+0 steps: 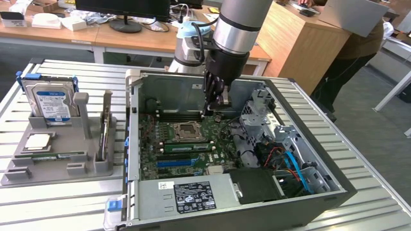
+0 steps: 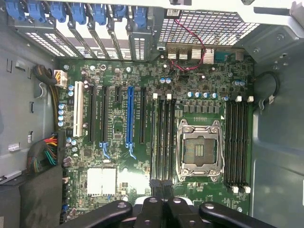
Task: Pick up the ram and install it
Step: 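Press down the ram until it locks into place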
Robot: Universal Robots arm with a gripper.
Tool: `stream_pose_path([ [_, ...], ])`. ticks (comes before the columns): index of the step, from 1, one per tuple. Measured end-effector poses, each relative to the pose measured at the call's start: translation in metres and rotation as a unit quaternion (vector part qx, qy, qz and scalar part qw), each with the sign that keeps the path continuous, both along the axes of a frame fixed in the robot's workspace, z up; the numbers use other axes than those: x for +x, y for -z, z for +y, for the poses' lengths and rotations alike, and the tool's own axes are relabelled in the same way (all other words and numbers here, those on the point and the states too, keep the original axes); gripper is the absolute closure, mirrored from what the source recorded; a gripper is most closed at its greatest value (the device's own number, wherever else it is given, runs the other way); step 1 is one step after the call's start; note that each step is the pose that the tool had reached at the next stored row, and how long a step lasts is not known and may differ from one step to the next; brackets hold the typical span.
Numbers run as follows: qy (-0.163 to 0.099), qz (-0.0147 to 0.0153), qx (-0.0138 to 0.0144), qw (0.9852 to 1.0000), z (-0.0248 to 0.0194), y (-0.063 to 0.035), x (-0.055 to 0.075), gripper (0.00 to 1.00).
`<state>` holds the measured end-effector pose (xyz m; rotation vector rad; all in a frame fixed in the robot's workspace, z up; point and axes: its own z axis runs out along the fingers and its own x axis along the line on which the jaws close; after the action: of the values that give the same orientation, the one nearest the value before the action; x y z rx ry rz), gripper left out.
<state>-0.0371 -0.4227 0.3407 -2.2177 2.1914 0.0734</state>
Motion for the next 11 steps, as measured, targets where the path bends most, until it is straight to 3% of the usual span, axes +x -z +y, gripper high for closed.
stream_pose_path([
  [11,0.0,0.0,0.0,1.0,0.0,0.0,0.0014,0.9],
])
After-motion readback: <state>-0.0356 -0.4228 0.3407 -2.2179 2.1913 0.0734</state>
